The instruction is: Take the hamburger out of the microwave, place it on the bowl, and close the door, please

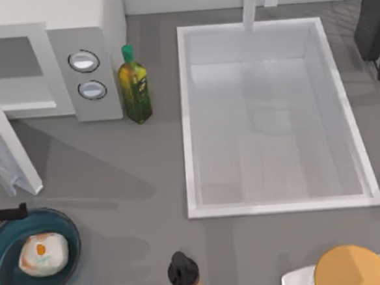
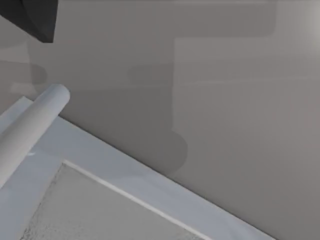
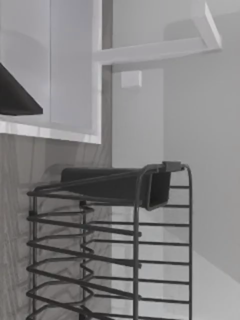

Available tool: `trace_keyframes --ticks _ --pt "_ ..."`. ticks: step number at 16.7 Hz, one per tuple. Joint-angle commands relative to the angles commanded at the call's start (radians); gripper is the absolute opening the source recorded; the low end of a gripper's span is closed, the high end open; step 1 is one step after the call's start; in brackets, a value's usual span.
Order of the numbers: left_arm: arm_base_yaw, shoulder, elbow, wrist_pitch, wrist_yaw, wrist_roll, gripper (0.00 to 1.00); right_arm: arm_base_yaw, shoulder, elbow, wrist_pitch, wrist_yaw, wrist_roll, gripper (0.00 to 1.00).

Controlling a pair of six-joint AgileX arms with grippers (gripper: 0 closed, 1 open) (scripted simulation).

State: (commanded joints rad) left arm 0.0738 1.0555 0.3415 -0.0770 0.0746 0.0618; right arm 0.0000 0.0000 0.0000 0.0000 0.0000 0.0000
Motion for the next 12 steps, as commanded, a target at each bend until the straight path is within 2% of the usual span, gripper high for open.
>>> trace_keyframes --ticks 5,12 --pt "0.000 0.044 0.033 0.018 0.002 -0.001 0.00 0.000 0.000 0.000 0.000 0.000 0.000 1.00" --pt "-0.026 0.404 0.233 0.156 -0.014 -0.015 0.00 0.000 0.000 0.000 0.000 0.000 0.000 1.00"
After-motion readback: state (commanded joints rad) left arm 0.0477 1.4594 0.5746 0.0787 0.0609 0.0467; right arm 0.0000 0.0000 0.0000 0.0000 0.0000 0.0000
